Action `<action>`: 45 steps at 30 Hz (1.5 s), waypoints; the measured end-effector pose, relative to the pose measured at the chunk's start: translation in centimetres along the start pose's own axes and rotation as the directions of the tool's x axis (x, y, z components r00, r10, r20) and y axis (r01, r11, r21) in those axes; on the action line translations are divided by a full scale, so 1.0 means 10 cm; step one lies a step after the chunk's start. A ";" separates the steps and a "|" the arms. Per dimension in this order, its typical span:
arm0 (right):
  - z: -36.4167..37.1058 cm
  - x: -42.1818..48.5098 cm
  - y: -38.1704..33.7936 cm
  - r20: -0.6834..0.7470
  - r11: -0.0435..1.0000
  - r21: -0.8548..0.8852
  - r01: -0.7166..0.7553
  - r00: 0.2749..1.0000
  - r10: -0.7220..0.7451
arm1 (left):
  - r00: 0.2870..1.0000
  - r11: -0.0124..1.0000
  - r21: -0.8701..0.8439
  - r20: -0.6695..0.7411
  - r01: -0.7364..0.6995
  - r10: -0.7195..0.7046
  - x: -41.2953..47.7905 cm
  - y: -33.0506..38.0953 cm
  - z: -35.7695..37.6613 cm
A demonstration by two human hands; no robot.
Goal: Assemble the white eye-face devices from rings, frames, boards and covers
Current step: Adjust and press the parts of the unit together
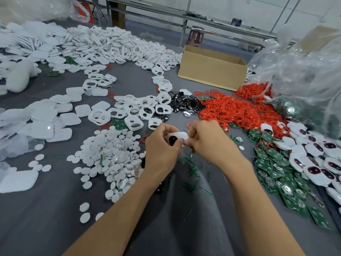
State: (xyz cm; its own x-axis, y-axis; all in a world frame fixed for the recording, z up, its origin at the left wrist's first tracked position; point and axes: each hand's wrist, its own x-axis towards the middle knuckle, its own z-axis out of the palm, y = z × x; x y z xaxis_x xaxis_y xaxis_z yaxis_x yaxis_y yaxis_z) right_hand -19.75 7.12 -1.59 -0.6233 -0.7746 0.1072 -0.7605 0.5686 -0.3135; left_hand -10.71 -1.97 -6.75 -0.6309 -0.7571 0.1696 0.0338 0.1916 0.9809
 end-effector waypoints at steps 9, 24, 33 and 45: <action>-0.05 -0.04 0.03 0.014 0.991 -0.016 0.133 0.991 -0.133 | 0.999 0.995 0.091 -0.013 -0.037 0.038 0.00 -0.02 -0.02; -0.01 -0.06 0.02 -0.057 0.952 0.031 0.304 0.952 -0.302 | 0.996 0.998 0.059 -0.092 0.000 0.005 -0.04 -0.03 0.03; 0.02 -0.04 0.05 -0.066 0.944 0.007 0.331 0.942 -0.330 | 0.990 0.995 0.103 -0.139 0.000 0.014 -0.06 -0.04 0.06; 0.05 -0.04 0.07 -0.087 0.941 -0.006 0.339 0.937 -0.338 | 0.986 0.994 0.113 -0.167 0.007 0.012 -0.07 -0.05 0.08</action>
State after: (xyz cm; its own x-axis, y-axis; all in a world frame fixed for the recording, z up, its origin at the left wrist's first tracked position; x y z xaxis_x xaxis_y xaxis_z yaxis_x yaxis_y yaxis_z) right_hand -19.92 7.67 -2.36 -0.3428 -0.8939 0.2888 -0.9278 0.2740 -0.2532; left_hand -10.92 -1.06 -7.40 -0.4926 -0.8481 0.1949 -0.0583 0.2557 0.9650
